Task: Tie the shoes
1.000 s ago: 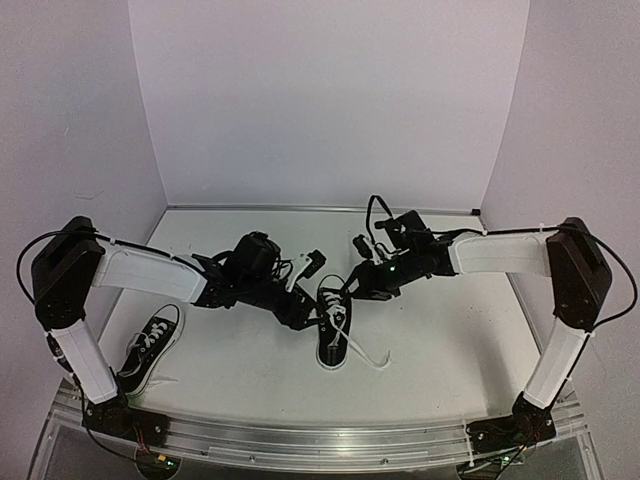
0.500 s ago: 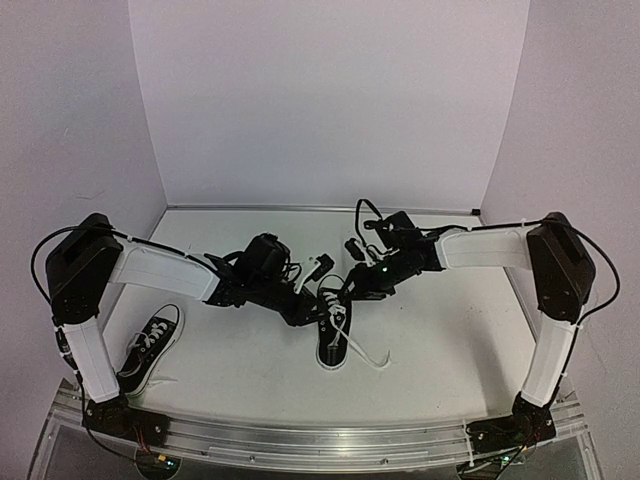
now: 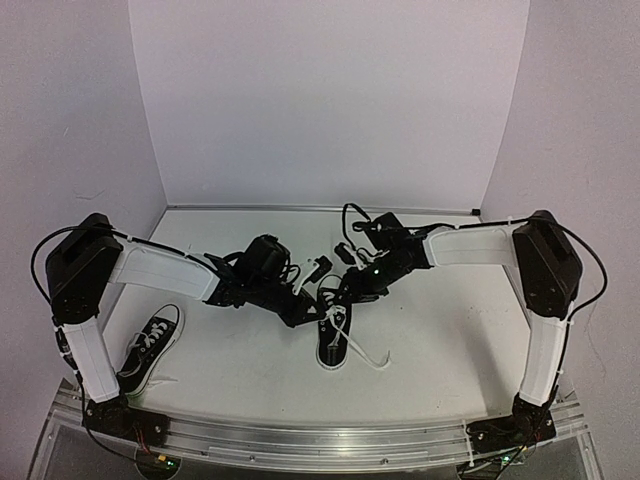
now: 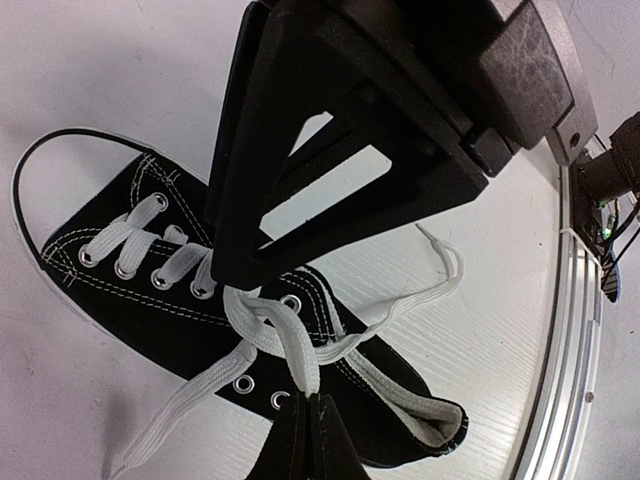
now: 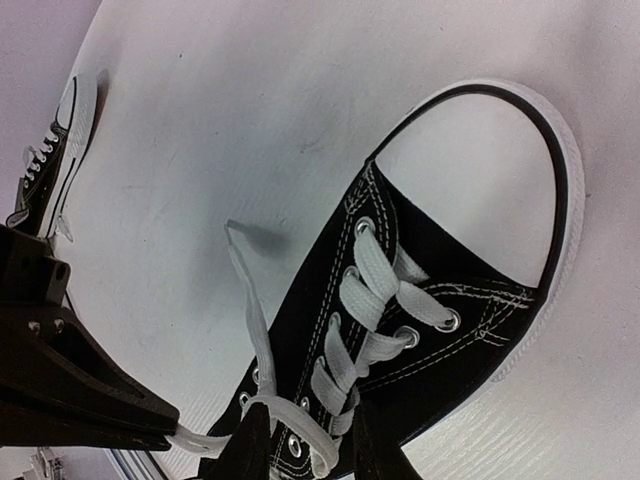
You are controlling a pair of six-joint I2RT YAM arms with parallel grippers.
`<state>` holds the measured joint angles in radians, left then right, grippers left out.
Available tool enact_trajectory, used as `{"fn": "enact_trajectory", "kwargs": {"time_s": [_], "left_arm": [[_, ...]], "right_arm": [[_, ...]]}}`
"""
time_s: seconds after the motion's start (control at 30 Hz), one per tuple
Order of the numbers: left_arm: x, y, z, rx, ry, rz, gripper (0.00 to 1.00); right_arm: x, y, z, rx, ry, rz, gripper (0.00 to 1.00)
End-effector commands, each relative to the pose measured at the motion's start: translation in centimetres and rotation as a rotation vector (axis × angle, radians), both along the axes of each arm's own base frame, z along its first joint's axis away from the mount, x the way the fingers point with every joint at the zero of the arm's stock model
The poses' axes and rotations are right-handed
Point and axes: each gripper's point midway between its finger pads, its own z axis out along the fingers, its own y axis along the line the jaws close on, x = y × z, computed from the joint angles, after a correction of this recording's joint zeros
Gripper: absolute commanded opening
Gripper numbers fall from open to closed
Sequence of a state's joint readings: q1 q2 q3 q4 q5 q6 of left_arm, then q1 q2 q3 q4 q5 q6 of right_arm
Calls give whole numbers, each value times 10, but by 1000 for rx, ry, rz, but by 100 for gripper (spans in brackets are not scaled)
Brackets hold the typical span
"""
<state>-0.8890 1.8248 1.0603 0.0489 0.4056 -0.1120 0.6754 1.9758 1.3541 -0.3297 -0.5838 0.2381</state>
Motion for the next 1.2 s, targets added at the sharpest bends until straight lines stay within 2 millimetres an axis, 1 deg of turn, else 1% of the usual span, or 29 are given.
{"fn": "enact_trajectory", "kwargs": {"time_s": [0.0, 0.17, 0.23, 0.3, 0.37, 0.43, 0.73, 0.83, 0.9, 1.0, 1.17], "left_arm": [[10, -7, 12, -15, -32, 18, 0], [10, -6, 12, -11, -32, 19, 0], [10, -6, 12, -9, -34, 19, 0], [11, -5, 11, -6, -35, 22, 0], [11, -4, 11, -2, -35, 25, 0], [12, -3, 10, 3, -35, 32, 0], [12, 5, 0, 38, -28, 60, 0], [13, 7, -2, 45, -28, 71, 0], [14, 7, -2, 46, -29, 77, 0], [16, 8, -2, 50, -33, 87, 0], [28, 12, -6, 79, -47, 139, 0]], "right_arm": [[1, 5, 2, -13, -18, 33, 26], [1, 4, -5, -45, -19, 37, 25], [1, 4, -7, -52, -20, 41, 21], [0, 4, -6, -54, -20, 43, 14], [-1, 4, -3, -51, -24, 44, 4], [-2, 4, 2, -47, -30, 42, 0], [-6, -5, 29, -19, -78, 14, 0], [-9, -7, 33, -5, -82, -1, 0], [-10, -9, 33, -2, -82, -7, 0], [-13, -11, 26, -9, -69, -9, 0], [-19, -14, 16, -10, -48, -14, 0]]}}
